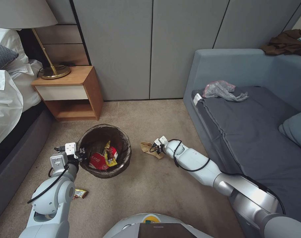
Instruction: Pick up the trash bin, then pick up the garbage from the floor and place it into the trash bin.
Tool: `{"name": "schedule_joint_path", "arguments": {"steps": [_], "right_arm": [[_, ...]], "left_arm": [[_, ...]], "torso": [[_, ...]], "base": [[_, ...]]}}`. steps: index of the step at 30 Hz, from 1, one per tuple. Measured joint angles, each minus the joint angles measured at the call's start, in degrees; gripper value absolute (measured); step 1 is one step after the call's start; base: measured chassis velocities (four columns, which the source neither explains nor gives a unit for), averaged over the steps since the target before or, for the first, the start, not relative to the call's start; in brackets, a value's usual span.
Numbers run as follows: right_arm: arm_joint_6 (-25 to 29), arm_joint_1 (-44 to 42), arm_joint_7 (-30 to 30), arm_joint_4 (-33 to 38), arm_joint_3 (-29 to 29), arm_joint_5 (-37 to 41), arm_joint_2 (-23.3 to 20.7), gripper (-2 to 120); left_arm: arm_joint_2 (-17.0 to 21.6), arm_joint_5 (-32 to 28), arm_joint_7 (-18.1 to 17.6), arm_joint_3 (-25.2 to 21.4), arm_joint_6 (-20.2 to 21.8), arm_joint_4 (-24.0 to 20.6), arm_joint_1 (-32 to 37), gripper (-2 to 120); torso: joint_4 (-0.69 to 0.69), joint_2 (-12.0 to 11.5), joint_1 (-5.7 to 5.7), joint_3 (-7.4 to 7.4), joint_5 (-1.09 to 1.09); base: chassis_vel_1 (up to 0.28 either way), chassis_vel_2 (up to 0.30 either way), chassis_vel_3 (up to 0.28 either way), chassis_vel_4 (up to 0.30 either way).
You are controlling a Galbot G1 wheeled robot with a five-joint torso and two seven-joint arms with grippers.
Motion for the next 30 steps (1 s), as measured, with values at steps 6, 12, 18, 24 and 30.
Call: {"name": "schedule_joint_path", "arguments": {"steps": [6,12,18,24,30], "right_arm": [[0.0,-0.1,0.0,0.4,0.0,0.3,0.2,0],[0.0,-0.3,0.1,0.5,0.1,0.5,0.4,0],[0.0,-0.5,0.3,0.6,0.0,0.5,0.7,0],[-0.3,-0.6,1.6,2.3,0.7,0.8,0.4,0],[-6.3,-0.1,5.6,19.6,4.7,9.1,-7.6,0]], "left_arm": [[-0.1,0.0,0.0,0.1,0.0,-0.1,0.0,0],[-0.1,0.0,0.0,0.1,0.0,-0.3,0.1,0],[0.0,0.0,0.0,0.1,0.0,-0.4,0.2,0],[0.0,0.0,-0.1,0.1,0.0,-0.6,0.3,0],[0.5,-0.7,-0.3,-0.1,0.0,-1.4,0.4,0]], "torso": [[0.0,0.0,0.0,0.0,0.0],[0.0,0.0,0.0,0.0,0.0],[0.0,0.0,0.0,0.0,0.0],[0.0,0.0,0.0,0.0,0.0],[-0.01,0.0,0.0,0.0,0.01]], "base": [[0.0,0.0,0.0,0.0],[0.0,0.0,0.0,0.0],[0.0,0.0,0.0,0.0],[0.0,0.0,0.0,0.0],[0.0,0.0,0.0,0.0]]}}
